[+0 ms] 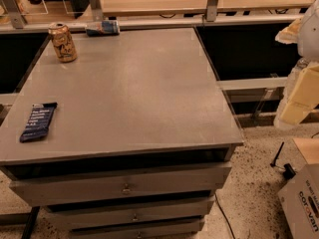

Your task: Move orange can near rxbar blueberry

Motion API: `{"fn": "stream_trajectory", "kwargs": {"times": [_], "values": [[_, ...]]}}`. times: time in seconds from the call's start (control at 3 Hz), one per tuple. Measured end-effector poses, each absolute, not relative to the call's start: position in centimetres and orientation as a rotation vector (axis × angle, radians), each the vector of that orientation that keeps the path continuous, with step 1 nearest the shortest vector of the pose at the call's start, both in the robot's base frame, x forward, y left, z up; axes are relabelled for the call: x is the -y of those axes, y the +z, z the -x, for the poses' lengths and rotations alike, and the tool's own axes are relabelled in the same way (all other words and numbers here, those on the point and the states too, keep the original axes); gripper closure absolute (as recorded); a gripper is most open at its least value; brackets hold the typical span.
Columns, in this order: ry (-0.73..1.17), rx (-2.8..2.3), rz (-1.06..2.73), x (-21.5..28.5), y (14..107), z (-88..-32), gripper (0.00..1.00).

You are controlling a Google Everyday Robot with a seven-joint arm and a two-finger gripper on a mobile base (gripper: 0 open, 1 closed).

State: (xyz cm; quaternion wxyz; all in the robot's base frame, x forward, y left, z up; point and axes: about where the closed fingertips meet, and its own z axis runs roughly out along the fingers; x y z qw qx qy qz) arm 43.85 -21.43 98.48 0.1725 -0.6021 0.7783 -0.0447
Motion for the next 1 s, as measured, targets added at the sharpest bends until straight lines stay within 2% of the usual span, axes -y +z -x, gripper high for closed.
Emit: {"fn": "stream_trajectory", "kwargs": {"times": [0.67, 1.0], "values": [[-0.121, -2.199, 1.669, 21.5, 98.3, -44.3, 0.00], [-0.033, -2.152, 1.625, 20.1, 95.7, -46.0, 0.00]]}}
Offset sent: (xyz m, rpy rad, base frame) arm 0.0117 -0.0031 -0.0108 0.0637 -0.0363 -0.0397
